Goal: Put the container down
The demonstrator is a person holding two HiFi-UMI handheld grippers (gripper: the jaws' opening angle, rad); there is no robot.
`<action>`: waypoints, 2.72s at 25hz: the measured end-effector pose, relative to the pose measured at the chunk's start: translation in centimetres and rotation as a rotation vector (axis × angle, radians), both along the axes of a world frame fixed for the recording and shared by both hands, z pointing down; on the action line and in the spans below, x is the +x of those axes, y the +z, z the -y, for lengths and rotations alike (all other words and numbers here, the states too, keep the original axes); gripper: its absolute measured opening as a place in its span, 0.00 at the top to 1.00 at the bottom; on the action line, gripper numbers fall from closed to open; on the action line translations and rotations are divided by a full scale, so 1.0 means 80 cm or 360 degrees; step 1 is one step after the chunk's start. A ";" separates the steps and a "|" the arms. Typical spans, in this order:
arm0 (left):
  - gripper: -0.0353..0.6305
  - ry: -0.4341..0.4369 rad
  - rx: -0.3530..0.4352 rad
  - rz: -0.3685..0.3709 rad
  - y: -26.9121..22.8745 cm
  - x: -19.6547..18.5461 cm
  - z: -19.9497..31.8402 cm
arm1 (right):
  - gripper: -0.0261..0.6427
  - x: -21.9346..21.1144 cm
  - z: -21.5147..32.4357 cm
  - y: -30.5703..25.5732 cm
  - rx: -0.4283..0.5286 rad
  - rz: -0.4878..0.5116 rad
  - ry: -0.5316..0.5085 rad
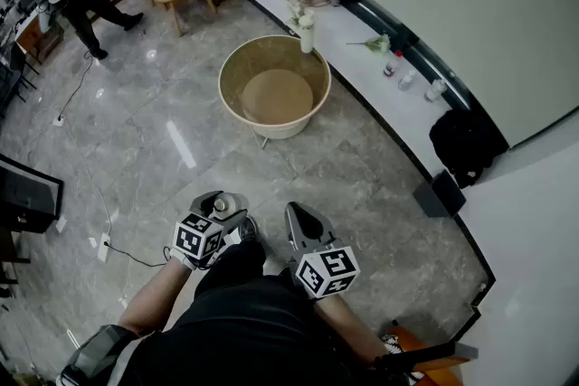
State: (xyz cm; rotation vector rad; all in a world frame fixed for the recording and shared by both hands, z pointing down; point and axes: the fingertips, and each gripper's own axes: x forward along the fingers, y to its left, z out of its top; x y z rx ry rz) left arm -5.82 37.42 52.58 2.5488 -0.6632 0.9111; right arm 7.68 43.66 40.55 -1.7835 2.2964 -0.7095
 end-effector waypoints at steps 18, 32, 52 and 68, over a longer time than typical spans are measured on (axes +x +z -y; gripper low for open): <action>0.44 -0.0107 0.0135 -0.0038 -0.051 -0.181 -0.124 | 0.96 -0.183 -0.070 0.018 -0.0138 -0.0016 -0.0136; 0.44 -0.0151 0.0350 -0.0228 -0.123 -0.276 -0.047 | 0.96 -0.269 -0.031 -0.041 -0.0017 -0.0122 -0.0057; 0.44 -0.0128 0.0340 -0.0127 -0.109 -0.251 0.073 | 0.96 -0.274 0.078 0.001 -0.0116 0.0023 -0.0130; 0.44 -0.0176 0.0302 -0.0048 -0.100 -0.133 0.211 | 0.96 -0.161 0.233 0.026 -0.0169 0.0133 -0.0206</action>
